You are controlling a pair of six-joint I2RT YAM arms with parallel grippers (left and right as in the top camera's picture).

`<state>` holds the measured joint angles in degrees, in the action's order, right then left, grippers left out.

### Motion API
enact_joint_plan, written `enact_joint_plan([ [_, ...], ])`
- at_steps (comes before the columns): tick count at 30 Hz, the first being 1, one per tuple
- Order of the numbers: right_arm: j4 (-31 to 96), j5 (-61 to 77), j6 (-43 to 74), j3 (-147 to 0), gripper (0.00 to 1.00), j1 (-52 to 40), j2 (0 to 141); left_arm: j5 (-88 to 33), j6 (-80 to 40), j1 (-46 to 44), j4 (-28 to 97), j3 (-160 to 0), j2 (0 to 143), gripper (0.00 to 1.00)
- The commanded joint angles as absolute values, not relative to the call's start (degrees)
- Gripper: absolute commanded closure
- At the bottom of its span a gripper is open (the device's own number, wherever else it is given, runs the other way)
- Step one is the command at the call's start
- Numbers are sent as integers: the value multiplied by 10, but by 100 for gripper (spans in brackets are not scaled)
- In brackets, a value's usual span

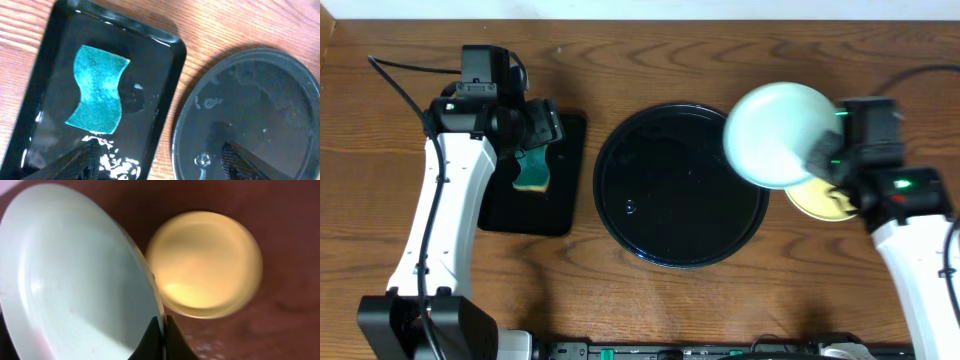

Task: Clean dirty plates on tray and stack at the side
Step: 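Lift the pale green plate with the right gripper and carry it right, then set the pale green plate on top of the yellow plate stack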

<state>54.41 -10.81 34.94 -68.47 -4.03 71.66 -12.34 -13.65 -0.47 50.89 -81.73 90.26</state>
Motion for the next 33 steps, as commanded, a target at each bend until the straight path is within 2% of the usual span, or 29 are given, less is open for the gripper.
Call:
enact_joint_plan([
  [1,578,-35,343,-682,99,66,716,-150,-135,-3,512,-814,910,23],
  [4,592,-35,340,-665,99,152,717,-150,-135,-3,512,-808,910,23],
  [10,551,-36,340,-604,99,234,718,-150,-135,-3,511,-808,910,22],
  [19,384,-40,340,-463,99,258,740,-150,-135,-3,510,-808,910,22],
  [25,311,-40,340,-424,99,258,769,-150,-135,-3,510,-808,910,22],
  [30,273,-29,328,-422,86,258,799,-150,-135,-3,500,-809,910,22],
  [32,260,1,301,-423,76,258,801,-150,-135,-3,499,-812,908,23],
  [33,262,12,295,-426,66,258,800,-150,-133,-3,503,-816,908,22],
])
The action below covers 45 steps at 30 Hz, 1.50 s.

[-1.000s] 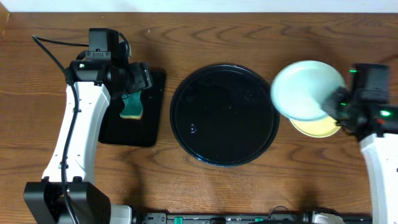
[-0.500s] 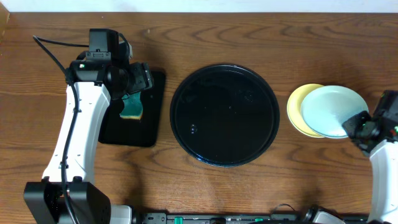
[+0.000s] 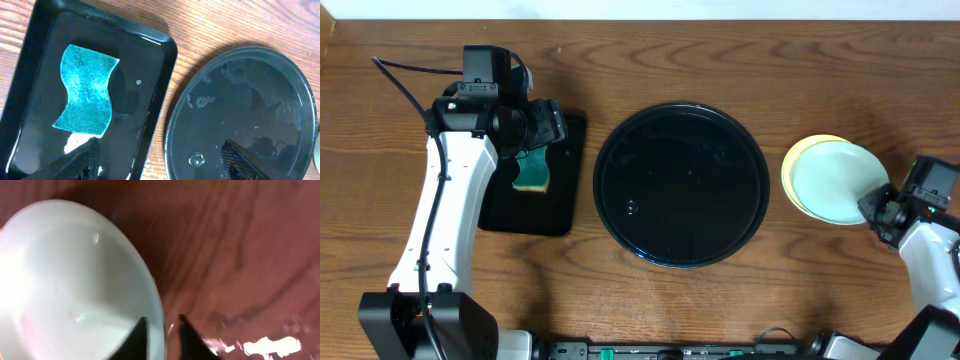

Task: Clean dirty plates on tray and stack at the side
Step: 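Set the pale green plate on top of the yellow plate stack, then release the sponge in the black tray and adjust the plate stack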

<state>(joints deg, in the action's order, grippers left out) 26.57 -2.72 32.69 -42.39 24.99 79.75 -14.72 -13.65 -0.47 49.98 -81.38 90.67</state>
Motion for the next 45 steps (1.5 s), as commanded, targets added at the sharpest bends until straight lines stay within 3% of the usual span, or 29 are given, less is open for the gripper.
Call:
enact_joint_plan([
  [1,269,12,295,-431,62,258,798,-150,-127,-3,509,-821,906,22],
  [13,484,100,192,-629,48,240,732,-103,-96,-3,569,-840,802,22],
  [14,503,114,175,-647,46,234,726,-95,-96,-3,570,-840,795,13],
  [18,573,122,138,-695,43,205,708,-94,-96,-3,570,-840,781,13],
  [21,610,81,153,-709,36,194,698,-94,-96,-3,570,-839,782,13],
  [27,679,-101,270,-708,34,196,695,-94,-96,-3,569,-838,782,12],
  [32,668,-170,302,-688,29,197,703,-94,-96,-3,569,-838,782,12],
  [45,491,-167,328,-528,39,207,748,-94,-96,-3,569,-838,782,12],
])
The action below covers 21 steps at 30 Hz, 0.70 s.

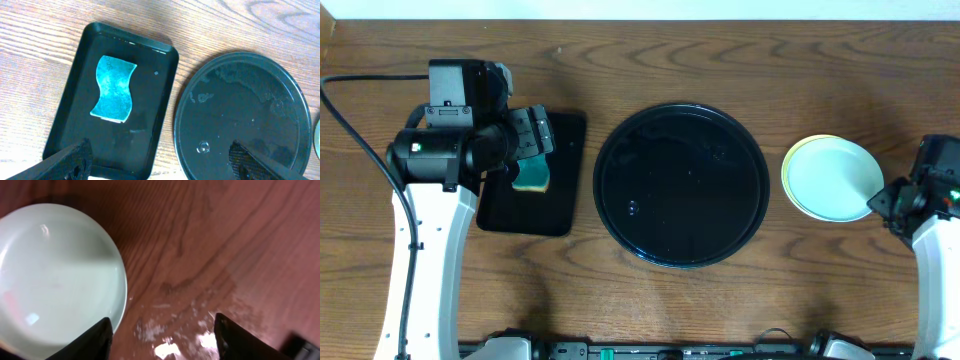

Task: Clean dirty plates on tray and stack at the side
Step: 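Release the sponge in the black tray and adjust the plate stack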

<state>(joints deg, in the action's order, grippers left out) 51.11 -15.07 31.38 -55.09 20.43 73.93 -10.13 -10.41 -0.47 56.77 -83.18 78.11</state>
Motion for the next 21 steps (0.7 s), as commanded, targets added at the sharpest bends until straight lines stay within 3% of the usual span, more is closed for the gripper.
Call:
enact_joint_plan([
  [1,480,-168,328,-521,40,207,752,-94,-96,-3,569,-838,782,12],
  [9,383,-176,325,-459,42,207,797,-94,-96,-3,569,-838,782,12],
  [21,349,-182,325,-453,42,207,855,-94,-96,-3,569,-838,782,12],
])
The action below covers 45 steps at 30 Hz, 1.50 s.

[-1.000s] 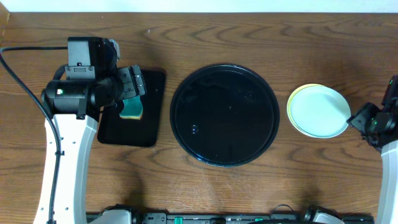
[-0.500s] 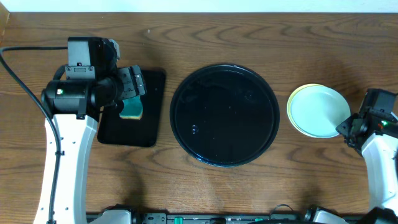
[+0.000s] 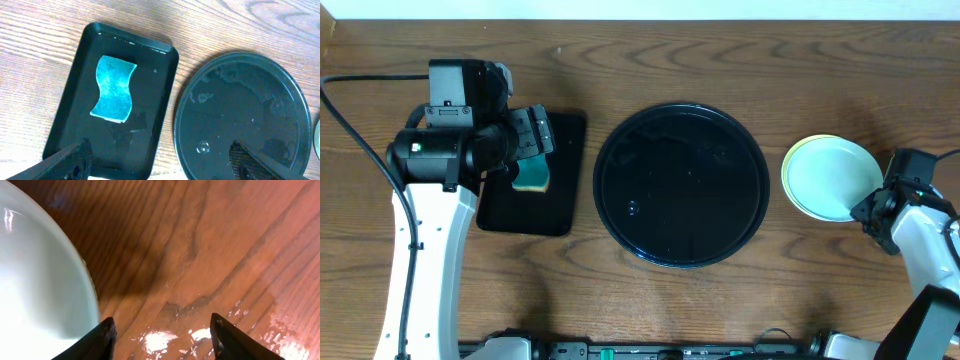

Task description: Clean dirty plates on tray and stack at the side

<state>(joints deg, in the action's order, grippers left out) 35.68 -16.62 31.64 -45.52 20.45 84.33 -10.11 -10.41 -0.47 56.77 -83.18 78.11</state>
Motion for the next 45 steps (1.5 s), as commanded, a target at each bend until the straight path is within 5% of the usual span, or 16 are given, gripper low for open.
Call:
enact_joint_plan([
  [1,347,-182,325,-453,42,207,856,-94,-96,-3,569,-838,782,12],
  [11,315,-125,292,-453,43,207,861,-94,-96,-3,569,-838,782,12],
  [18,400,63,186,-523,45,204,802,-94,-96,-3,569,-838,782,12],
  [25,574,249,59,-673,30,192,706,-94,-96,-3,569,-838,782,12],
  [27,620,276,64,-705,1,188,673,-94,-96,-3,569,-838,782,12],
  [38,641,292,91,-714,1,180,543,-94,-96,-3,569,-838,782,12],
  [45,519,259,16,-674,1,113,484,-94,-96,-3,569,-838,782,12],
])
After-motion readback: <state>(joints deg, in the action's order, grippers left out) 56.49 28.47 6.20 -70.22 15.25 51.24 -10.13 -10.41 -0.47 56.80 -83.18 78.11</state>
